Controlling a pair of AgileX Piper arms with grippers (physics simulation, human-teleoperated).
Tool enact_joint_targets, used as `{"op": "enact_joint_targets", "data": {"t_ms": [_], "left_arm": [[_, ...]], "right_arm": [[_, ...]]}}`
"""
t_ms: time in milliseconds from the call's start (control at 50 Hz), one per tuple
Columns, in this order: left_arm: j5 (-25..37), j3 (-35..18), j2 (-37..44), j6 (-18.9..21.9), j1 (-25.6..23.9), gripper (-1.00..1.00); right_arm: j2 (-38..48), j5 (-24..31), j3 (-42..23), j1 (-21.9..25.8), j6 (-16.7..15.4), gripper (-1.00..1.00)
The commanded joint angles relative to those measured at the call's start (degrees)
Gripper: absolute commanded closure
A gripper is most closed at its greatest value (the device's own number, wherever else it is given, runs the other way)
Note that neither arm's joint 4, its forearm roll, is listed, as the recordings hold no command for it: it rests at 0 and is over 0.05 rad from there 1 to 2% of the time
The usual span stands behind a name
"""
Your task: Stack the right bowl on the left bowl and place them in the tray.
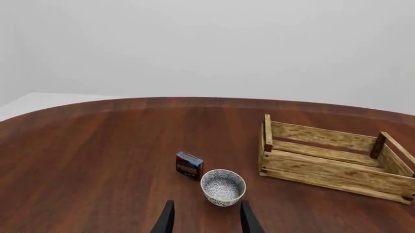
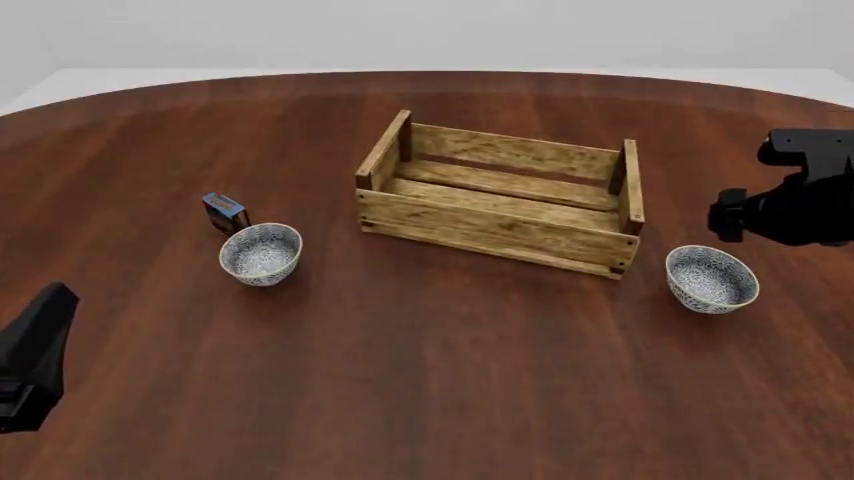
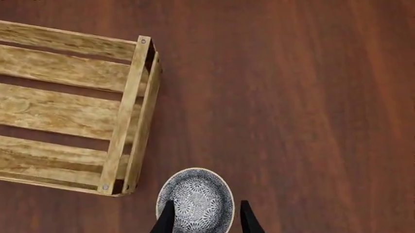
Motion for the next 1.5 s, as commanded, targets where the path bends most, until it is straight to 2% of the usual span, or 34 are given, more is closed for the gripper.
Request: {"op": "enact_joint_targets", "data": {"t_ms": [20,620,1500], "left_arm": [[-0.68,0.29,0.27,0.51,-0.52,-1.00],[-1.65,0.37,1.32,0.76,-0.58,-1.00],[-1.60,0.15,1.38,0.96,-0.82,-1.00]], "right_arm": [[-0.80,-1.08,0.23,-0.95,1.05,-1.00],[7.93,-6.50,1.40,-3.19,0.93,-1.00],[13.39,-11.21,3.86,-3.12,1.07,-1.00]]}}
